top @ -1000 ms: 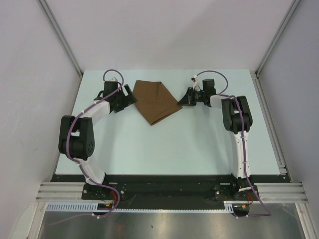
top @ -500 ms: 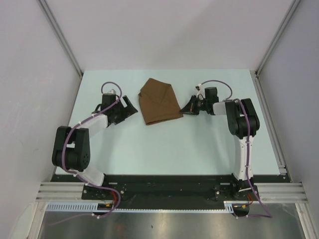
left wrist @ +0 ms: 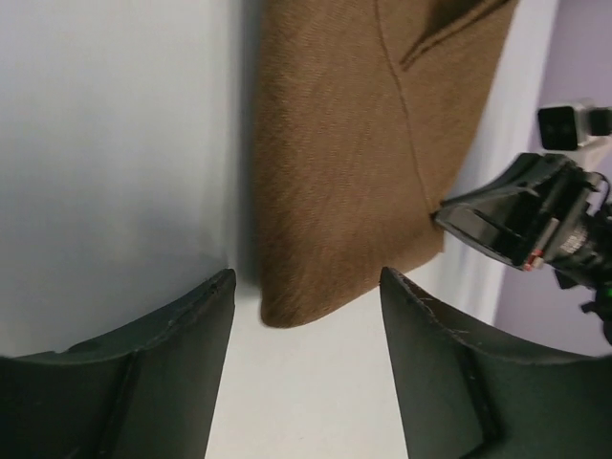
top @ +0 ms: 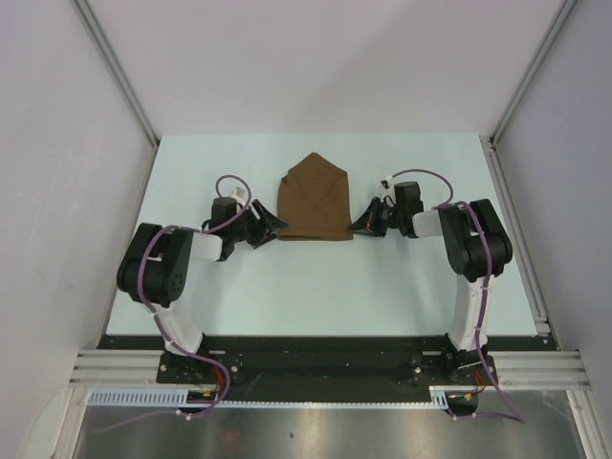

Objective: Fold the napkin, place the utensils inside, and roll it up
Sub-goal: Roll the napkin with the utensil

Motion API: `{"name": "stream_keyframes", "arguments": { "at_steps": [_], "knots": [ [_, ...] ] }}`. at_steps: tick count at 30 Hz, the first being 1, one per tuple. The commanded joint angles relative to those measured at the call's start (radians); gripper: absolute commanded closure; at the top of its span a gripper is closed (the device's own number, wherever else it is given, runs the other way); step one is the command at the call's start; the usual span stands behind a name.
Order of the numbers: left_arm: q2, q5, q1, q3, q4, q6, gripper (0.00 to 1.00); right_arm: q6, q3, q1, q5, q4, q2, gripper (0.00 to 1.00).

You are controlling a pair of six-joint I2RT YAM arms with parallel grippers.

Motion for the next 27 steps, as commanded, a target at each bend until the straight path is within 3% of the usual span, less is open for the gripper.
{"name": "stream_keyframes", "arguments": {
  "at_steps": [1,6,14,23,27],
  "knots": [
    [0.075,0.074,-0.017,0.023,0.131,-0.074,0.37,0.002,-0.012,0.010,0.043,-0.019,-0.018,1.00],
    [0.059,-0.015,-0.030,0.058,-0.027,0.011,0.41,0.000,-0.003,0.010,0.049,-0.026,-0.018,1.00],
    [0.082,-0.065,-0.042,0.071,-0.093,0.021,0.55,0.008,0.001,0.011,0.049,-0.016,-0.007,1.00],
    [0.102,-0.036,-0.045,0.101,-0.108,0.023,0.79,-0.006,0.014,0.013,0.052,-0.014,-0.014,1.00],
    [0.119,-0.004,-0.045,0.146,-0.136,0.021,0.91,-0.070,0.032,0.007,0.067,-0.057,-0.056,0.80]
  ]
}}
